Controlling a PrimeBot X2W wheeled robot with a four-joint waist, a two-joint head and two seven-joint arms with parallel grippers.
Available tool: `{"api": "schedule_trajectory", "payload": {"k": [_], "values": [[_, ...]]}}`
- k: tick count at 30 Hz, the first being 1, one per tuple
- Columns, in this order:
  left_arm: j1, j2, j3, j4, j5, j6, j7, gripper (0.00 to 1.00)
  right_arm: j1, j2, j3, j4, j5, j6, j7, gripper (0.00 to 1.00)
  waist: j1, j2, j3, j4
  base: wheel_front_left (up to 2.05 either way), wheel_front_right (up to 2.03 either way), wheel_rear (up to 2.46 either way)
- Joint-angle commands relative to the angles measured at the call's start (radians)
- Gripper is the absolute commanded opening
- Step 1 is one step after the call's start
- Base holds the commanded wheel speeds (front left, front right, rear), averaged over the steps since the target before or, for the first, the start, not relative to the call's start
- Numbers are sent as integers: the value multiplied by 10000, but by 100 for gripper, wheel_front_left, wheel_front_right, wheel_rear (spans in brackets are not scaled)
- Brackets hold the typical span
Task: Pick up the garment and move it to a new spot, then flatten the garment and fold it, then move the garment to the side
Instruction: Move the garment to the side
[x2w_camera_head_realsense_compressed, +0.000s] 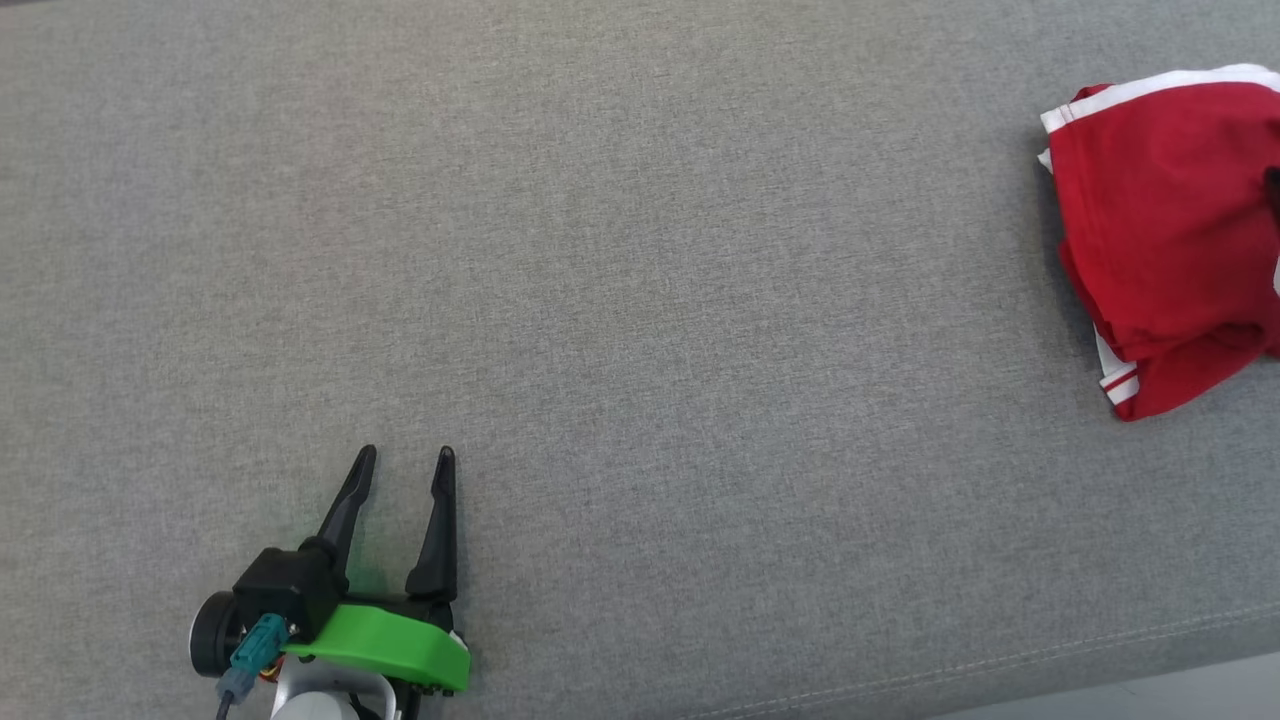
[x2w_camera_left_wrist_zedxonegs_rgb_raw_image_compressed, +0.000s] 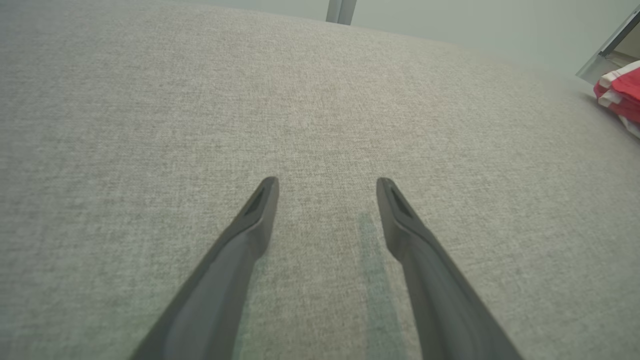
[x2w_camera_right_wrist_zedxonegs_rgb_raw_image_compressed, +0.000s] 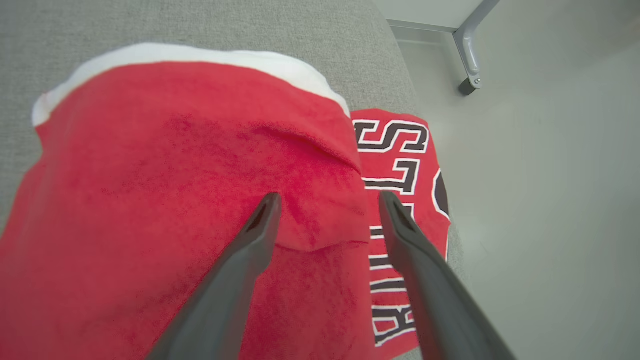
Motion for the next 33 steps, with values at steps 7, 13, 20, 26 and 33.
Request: {"api": "schedule_trajectory", "payload": {"k": [7, 13, 20, 26, 33], "values": [[29, 31, 203, -110, -6, -37, -21, 100, 453, 30, -568, -1139, -220, -15, -1432, 100, -1, 0, -456, -251, 0, 0, 0], [361, 31, 438, -140, -264, 81, -21, 100, 1653, 884, -1490, -2871, -309, -15, -3460, 100, -1, 0, -1336, -194, 0, 0, 0], [814, 31, 854, -228, -457, 557, -21, 100, 4118, 2260, -2062, -4767, -1324, -15, -4629, 100, -1, 0, -2195, -56, 0, 0, 0], [1171, 29, 1002, -252, -304, 480, -21, 100, 5934, 3606, -2462, -5331, -2524, -15, -5462, 100, -1, 0, -2782, 153, 0, 0, 0], [1498, 29, 978, -27, -92, 340, -21, 100, 7229, 4834, -3054, -5293, -3678, -15, -6091, 100, -1, 0, -3238, 334, 0, 0, 0]]}}
